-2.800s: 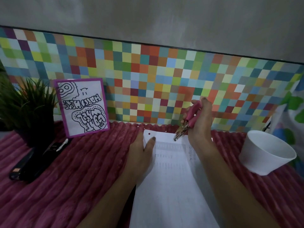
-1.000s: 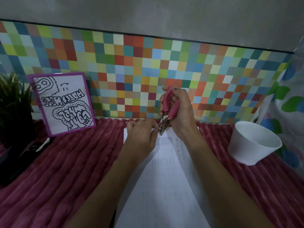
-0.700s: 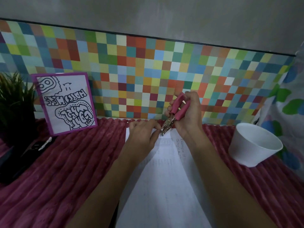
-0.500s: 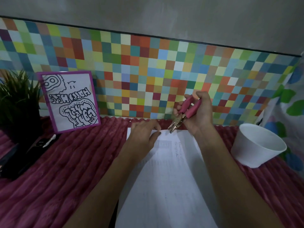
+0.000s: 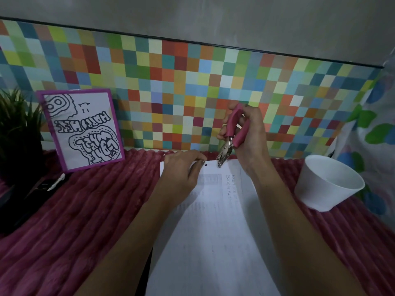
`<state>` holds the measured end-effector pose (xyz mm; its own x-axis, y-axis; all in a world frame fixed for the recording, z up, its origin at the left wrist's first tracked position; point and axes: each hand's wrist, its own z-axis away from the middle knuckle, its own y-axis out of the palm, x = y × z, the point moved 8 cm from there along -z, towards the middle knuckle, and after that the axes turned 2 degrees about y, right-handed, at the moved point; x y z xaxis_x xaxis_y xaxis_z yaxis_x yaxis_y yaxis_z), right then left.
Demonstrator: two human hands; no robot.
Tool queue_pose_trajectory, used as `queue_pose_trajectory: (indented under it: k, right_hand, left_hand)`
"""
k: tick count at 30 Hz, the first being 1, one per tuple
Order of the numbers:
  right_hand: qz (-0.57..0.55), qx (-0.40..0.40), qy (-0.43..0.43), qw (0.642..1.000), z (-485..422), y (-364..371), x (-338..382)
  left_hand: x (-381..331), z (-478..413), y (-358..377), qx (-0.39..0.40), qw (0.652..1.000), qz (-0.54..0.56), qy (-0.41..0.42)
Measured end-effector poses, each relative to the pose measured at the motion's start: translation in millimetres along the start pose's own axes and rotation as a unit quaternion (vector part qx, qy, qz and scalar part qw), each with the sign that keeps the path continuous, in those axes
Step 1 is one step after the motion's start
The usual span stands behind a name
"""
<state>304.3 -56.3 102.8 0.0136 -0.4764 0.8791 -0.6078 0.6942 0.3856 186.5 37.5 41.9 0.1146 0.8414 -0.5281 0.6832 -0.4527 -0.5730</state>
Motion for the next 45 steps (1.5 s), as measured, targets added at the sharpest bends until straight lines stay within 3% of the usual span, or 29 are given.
queue_pose_trajectory:
  k: [14, 25, 34, 45]
  right_hand:
    - [0.104, -0.079, -0.023, 0.991, -4, -35, 15]
    - [0.035, -0.103, -0.072, 0.991, -2, -42, 21]
    - [-0.058, -0.097, -0.054, 0.992, 2, -50, 24]
    - [0.085, -0.086, -0.072, 0.990, 4, -30, 29]
  left_hand:
    - [4, 2, 3, 0.010, 1.000, -0.007, -0.023]
    - [10, 4, 3, 0.006, 0.998, 0.026, -0.057]
    - [11, 4, 3, -0.003, 0.998, 0.040, -0.045]
    - [2, 3, 2, -0.004, 0.999, 0.024, -0.024]
